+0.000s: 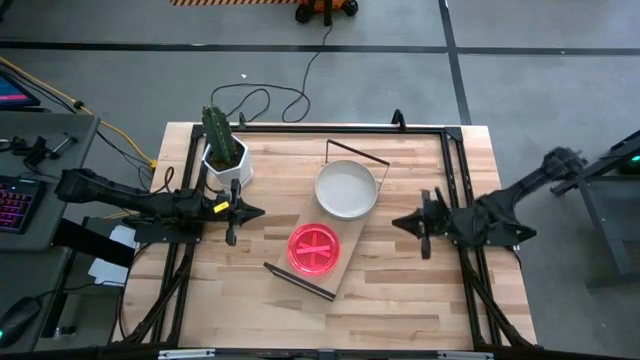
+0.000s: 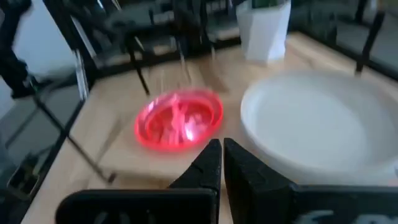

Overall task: Place and stack plates onto a shelf
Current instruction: Return to Home Position

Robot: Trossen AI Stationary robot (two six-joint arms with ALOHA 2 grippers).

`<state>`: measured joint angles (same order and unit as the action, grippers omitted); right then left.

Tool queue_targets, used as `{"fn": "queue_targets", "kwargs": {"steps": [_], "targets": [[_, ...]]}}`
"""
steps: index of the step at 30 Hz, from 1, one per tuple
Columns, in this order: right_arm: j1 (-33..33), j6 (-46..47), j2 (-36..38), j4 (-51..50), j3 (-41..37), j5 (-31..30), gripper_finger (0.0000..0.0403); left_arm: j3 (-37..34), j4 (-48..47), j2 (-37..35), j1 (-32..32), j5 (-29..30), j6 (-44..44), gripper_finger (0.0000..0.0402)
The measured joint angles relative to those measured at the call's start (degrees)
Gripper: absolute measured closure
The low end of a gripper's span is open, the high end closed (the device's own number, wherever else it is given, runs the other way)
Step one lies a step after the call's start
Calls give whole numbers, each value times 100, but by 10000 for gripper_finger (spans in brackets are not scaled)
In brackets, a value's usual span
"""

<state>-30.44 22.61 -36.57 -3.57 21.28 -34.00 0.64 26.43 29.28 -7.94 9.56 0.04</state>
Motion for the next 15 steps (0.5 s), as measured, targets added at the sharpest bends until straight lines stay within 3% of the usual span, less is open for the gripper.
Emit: {"fn": "queue_targets", "kwargs": {"steps": [3,9,12,15], "targets": [[969,-654,257,619,-183,904,402,0,2,0,0,0,10,401],[2982,-1162,850,275,-184,2698,403,0,0,0,0,0,19,401],[3427,-1236,1176,-384,-184,3344,403,0,-6,0,4,0,19,401],[3367,-1073,1574,-939,-322,3464,403,0,-9,2,4,1,19,401]]}}
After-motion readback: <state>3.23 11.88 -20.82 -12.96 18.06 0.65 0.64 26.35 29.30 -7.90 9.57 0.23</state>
